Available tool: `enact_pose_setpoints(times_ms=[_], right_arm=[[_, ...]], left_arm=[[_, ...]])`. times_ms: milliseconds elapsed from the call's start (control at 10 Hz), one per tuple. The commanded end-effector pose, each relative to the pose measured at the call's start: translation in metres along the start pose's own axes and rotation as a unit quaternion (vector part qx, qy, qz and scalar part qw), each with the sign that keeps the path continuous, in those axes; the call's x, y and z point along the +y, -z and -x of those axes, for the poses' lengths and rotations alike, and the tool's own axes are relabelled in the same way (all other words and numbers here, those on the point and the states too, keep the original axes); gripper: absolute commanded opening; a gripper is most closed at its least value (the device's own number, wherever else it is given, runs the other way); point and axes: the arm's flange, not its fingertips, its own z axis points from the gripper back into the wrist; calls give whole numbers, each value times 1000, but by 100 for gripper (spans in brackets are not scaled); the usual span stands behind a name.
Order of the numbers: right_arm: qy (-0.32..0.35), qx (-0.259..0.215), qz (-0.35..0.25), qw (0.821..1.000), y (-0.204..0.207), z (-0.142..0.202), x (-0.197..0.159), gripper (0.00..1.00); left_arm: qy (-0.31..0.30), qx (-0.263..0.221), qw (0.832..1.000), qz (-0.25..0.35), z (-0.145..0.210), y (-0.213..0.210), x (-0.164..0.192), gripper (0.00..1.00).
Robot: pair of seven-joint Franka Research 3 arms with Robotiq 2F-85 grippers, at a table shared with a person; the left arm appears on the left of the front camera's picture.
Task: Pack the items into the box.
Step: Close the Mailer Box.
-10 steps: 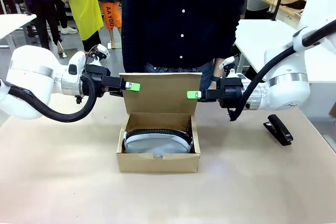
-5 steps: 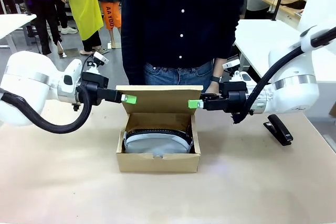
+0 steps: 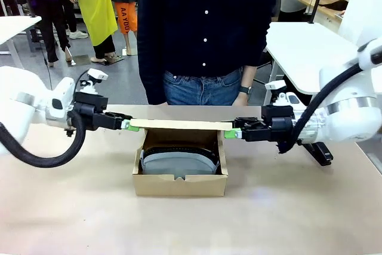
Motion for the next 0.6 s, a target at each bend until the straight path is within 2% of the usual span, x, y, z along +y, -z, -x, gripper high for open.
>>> enact_pose_setpoints(times_ms=[0,300,500], right_arm=[[-19,-46,15,999,-24,11,21,100],[-14,-105,24,994,-55,13,29,100],[-6,-140,12,990,-41,3,17,100]], left_arm=[[23,-31,999,-3,16,-21,-20,100],[48,-84,995,-32,25,-59,-44,100],[64,-98,992,-45,9,-47,-44,100]])
